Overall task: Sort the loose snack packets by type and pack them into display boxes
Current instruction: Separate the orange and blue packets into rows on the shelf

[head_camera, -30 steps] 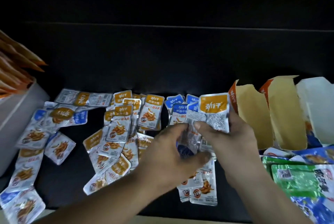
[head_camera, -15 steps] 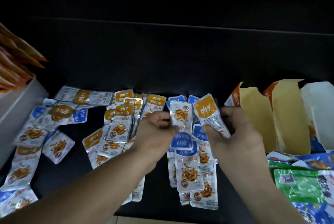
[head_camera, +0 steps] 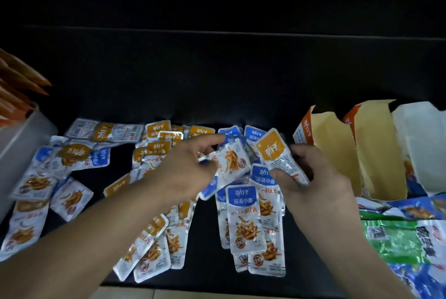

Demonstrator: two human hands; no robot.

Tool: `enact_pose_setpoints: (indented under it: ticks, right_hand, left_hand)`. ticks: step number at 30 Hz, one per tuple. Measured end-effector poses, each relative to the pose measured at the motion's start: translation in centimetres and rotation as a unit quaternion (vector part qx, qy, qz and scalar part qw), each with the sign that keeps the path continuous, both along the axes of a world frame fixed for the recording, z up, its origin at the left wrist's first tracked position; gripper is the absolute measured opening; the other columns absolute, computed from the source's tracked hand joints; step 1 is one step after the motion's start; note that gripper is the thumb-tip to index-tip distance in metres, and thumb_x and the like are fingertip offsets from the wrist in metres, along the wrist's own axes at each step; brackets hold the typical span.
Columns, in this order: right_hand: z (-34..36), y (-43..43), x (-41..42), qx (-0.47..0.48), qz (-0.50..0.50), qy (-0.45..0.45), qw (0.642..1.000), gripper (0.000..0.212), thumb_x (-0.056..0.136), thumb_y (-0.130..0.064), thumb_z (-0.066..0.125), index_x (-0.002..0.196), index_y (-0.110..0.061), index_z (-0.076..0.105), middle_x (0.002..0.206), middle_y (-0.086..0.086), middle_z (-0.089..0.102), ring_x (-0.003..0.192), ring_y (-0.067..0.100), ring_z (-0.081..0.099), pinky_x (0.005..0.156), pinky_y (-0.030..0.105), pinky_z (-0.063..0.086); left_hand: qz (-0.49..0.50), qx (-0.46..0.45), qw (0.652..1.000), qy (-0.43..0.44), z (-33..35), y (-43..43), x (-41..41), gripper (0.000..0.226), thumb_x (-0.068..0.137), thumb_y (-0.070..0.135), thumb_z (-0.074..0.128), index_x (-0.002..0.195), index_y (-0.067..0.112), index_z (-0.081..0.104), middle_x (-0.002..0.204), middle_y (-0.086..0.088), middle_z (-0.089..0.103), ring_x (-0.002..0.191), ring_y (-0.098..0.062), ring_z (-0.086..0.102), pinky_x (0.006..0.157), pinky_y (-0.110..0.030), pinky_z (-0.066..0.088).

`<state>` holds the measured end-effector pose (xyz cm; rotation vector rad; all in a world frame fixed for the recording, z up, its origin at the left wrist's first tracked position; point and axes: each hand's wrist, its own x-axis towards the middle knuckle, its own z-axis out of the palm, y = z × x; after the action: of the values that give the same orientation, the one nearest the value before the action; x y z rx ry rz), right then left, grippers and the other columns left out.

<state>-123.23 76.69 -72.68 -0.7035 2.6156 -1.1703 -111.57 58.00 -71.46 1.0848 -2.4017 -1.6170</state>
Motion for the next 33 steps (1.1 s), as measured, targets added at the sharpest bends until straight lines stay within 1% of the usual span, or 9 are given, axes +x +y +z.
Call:
enact_pose_setpoints:
  ticks: [3,8,13,18,21,24,26,29,33]
  right_hand:
    - [-0.1,0.1,0.0,0.020,0.023,0.066,0.997,0.046,0.085,-0.032,0.081,0.126,-0.041,0.062,0.112,-0.011,0.070,0.095,0.020,0.069,0.072,0.042,0.060]
    - [-1.2,-0.2,0.6,0.020,0.064,0.201,0.977,0.051,0.077,-0.018,0.087,0.122,-0.033,0.070,0.101,-0.005,0.066,0.083,0.026,0.068,0.055,0.035,0.055]
    - [-2.7,0.4,0.8,0.038,0.088,0.267,0.959,0.046,0.069,-0.012,0.090,0.111,-0.023,0.074,0.098,0.001,0.069,0.080,0.030,0.068,0.057,0.033,0.052]
    - [-3.7,1.5,1.1,0.043,0.093,0.269,0.958,0.034,0.073,-0.014,0.088,0.098,-0.020,0.066,0.089,0.000,0.067,0.075,0.029,0.066,0.058,0.033,0.049]
    - [-3.9,1.2,2.0,0.035,0.100,0.271,0.957,0.031,0.077,-0.018,0.085,0.097,-0.021,0.062,0.087,0.000,0.065,0.075,0.029,0.064,0.057,0.036,0.051]
    - [-3.5,0.5,2.8,0.032,0.094,0.280,0.955,0.031,0.077,-0.017,0.083,0.098,-0.021,0.061,0.089,0.000,0.063,0.079,0.030,0.062,0.063,0.041,0.052]
    - [-2.9,-0.3,3.8,0.017,0.101,0.286,0.953,0.026,0.079,-0.016,0.080,0.098,-0.021,0.063,0.090,-0.001,0.062,0.080,0.030,0.060,0.066,0.042,0.050]
    - [-2.2,-1.7,5.5,-0.033,0.124,0.222,0.967,0.018,0.084,-0.024,0.062,0.103,-0.024,0.063,0.099,-0.005,0.058,0.085,0.025,0.060,0.069,0.039,0.051]
    - [-2.1,-2.9,7.7,-0.155,0.190,0.052,0.968,0.039,0.072,-0.009,0.076,0.108,-0.021,0.068,0.115,-0.004,0.055,0.103,0.011,0.065,0.081,0.022,0.054]
  left_hand:
    - [-0.056,0.003,0.998,-0.030,2.0,-0.7,1.0,0.067,0.090,-0.001,0.068,0.133,0.048,0.057,0.115,0.017,0.063,0.057,0.009,0.061,0.050,-0.010,0.045]
    - [-0.103,0.076,0.990,-0.059,1.4,-0.5,0.8,0.071,0.086,0.005,0.077,0.131,0.058,0.059,0.127,0.010,0.071,0.112,-0.006,0.070,0.094,-0.033,0.060]
    - [-0.151,0.006,0.987,-0.062,-3.7,0.9,-0.9,0.063,0.083,0.007,0.082,0.135,0.034,0.061,0.108,0.013,0.076,0.100,-0.003,0.072,0.091,-0.035,0.061]
    - [-0.089,-0.196,0.976,0.012,-6.4,2.1,-0.5,0.051,0.079,0.014,0.084,0.125,0.026,0.066,0.116,0.013,0.057,0.105,-0.004,0.062,0.087,-0.019,0.055]
    - [-0.024,-0.247,0.965,0.086,-5.8,2.9,0.7,0.026,0.085,0.007,0.075,0.108,0.021,0.072,0.108,0.012,0.059,0.090,-0.006,0.065,0.079,-0.023,0.057]
    - [0.018,0.025,0.997,0.072,-3.5,5.6,2.5,0.013,0.093,0.021,0.067,0.095,0.027,0.078,0.094,0.006,0.077,0.090,-0.022,0.074,0.082,-0.053,0.061]
    - [0.035,0.181,0.978,0.095,-1.7,7.2,3.3,0.022,0.089,0.045,0.068,0.102,0.031,0.079,0.103,0.004,0.079,0.105,-0.021,0.074,0.095,-0.057,0.057]
    - [0.111,0.256,0.950,0.143,-0.7,7.0,4.1,0.029,0.089,0.035,0.078,0.109,0.013,0.078,0.109,-0.008,0.078,0.109,-0.027,0.073,0.103,-0.051,0.055]
    - [0.189,0.290,0.927,0.146,-0.6,4.9,5.9,0.013,0.097,0.008,0.065,0.102,0.007,0.077,0.105,-0.018,0.078,0.104,-0.036,0.074,0.096,-0.049,0.059]
